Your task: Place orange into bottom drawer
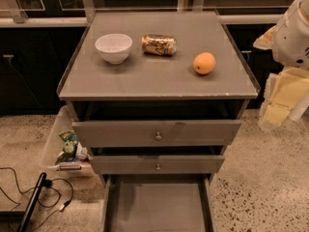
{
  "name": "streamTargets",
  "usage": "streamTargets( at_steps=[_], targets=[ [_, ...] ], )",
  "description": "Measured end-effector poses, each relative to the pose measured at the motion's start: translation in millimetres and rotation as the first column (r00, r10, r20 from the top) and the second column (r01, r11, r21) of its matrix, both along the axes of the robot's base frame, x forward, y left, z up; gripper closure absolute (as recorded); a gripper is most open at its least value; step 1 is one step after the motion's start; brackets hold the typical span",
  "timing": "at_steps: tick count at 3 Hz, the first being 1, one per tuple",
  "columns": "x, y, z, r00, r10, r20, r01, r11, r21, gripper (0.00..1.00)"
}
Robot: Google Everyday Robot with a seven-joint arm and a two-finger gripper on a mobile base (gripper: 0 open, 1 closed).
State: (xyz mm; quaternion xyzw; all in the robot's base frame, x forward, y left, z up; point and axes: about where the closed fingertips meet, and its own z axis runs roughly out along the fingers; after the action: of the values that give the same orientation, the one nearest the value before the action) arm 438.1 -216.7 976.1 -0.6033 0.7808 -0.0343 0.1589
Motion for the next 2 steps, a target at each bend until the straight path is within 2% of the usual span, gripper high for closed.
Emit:
streamTargets(
  at_steps=[1,2],
  targets=[
    [0,0,0,1.0000,0.000,0.000,0.000,1.000,0.000,0.00],
    [18,13,1,0.9993,0.026,0.029,-0.026,0.999,0.026,0.00]
  ],
)
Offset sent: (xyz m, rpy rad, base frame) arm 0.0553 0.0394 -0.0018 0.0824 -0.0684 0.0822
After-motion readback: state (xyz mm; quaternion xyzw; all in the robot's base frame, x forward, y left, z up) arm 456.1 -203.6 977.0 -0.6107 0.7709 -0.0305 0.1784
